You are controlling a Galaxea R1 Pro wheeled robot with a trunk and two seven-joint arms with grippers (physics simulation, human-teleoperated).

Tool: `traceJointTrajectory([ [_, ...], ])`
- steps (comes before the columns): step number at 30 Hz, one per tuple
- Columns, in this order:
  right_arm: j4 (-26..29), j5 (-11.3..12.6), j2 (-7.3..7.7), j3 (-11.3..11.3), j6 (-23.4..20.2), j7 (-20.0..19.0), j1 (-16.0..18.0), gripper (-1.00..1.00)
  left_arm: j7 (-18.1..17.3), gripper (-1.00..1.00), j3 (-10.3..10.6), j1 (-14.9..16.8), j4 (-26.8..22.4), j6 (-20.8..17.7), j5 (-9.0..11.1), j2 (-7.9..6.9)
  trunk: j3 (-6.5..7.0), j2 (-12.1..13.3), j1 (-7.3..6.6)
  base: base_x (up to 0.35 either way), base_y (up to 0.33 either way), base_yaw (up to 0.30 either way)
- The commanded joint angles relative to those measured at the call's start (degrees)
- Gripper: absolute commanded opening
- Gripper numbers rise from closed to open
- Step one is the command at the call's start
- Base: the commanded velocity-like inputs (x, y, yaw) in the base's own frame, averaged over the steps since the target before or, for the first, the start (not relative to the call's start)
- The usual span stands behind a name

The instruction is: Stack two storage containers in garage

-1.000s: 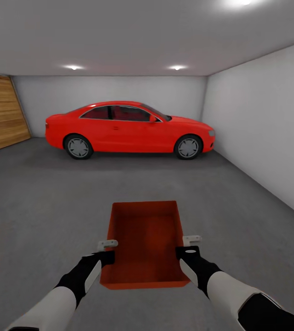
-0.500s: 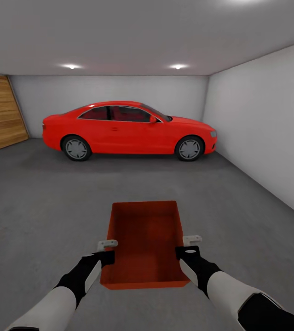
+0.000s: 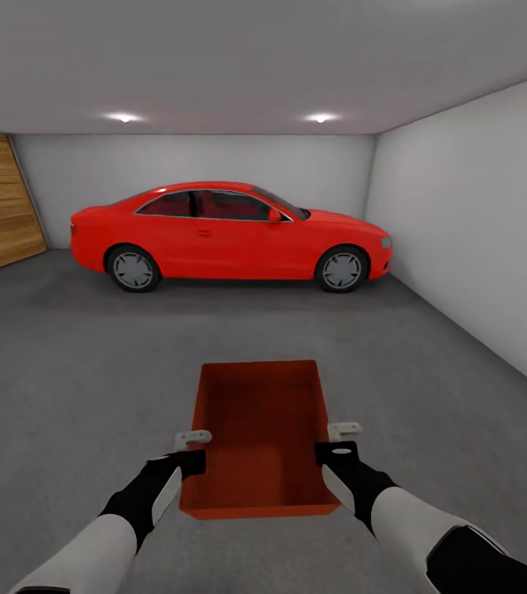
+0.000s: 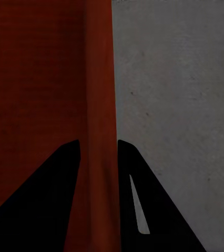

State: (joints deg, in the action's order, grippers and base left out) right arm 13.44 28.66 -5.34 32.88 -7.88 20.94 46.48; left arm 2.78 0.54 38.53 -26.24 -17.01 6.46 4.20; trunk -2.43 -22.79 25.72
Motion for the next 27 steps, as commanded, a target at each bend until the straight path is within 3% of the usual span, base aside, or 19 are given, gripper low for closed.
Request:
traceJointTrajectory([
  [1,-0.1,0.6,-0.55,0.4,-0.5,3.4,0.0,-1.00,1.4,-1.00,-0.8,0.1,-3.0,-0.4,-1.0,0.11,-0.13,-0.1,0.07,0.321,0.000,0.000],
  [27,-0.1,0.6,-0.55,0.4,-0.5,3.4,0.0,-1.00,1.4,-1.00,-0.7,0.1,-2.9,-0.4,-1.0,0.11,-0.13,-0.1,0.07,0.322,0.000,0.000],
])
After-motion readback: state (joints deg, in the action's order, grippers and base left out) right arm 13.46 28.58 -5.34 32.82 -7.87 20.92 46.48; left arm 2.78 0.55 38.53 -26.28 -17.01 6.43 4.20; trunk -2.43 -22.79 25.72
